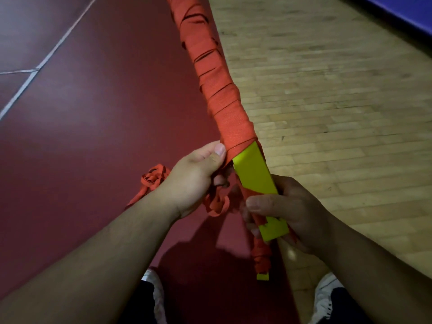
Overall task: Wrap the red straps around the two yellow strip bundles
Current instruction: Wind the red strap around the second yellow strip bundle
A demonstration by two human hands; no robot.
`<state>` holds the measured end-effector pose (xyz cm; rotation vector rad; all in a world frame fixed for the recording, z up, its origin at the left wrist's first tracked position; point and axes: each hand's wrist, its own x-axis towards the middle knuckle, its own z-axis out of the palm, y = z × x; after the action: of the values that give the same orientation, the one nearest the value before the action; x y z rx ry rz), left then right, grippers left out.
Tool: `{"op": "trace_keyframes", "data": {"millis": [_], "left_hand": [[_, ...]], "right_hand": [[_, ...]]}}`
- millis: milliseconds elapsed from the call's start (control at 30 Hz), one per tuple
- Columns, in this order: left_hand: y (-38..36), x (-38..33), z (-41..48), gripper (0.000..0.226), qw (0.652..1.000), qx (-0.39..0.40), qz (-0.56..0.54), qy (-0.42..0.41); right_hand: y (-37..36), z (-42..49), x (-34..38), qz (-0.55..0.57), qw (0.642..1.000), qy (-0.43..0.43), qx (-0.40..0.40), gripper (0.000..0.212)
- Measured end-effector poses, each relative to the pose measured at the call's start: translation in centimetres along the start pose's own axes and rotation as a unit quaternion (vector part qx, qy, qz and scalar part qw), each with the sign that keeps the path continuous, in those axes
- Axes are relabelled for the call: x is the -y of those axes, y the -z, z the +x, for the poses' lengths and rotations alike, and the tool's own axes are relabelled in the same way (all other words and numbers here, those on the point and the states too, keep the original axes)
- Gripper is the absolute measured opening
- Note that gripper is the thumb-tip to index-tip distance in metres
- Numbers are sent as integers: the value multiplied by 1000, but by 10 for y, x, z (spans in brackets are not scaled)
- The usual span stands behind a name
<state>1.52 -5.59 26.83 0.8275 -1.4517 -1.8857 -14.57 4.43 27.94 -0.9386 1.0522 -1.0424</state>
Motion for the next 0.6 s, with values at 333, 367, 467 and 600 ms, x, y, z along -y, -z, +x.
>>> {"op": "trace_keyframes", "data": {"millis": [333,367,467,600], "left_hand": [[1,-8,-4,78,994,93,-44,30],[1,-9,-5,75,990,116,-68,36],[-2,-12,-9,66,986,126,-106,29],[4,-3,-4,77,994,61,-86,37]], "right_hand": [[2,-6,-2,72,988,-62,118,56],[2,-7,-2,89,983,-68,145,59],[7,-5,0,105,974,-94,178,62],[20,-2,6,28,980,-134,142,59]]}}
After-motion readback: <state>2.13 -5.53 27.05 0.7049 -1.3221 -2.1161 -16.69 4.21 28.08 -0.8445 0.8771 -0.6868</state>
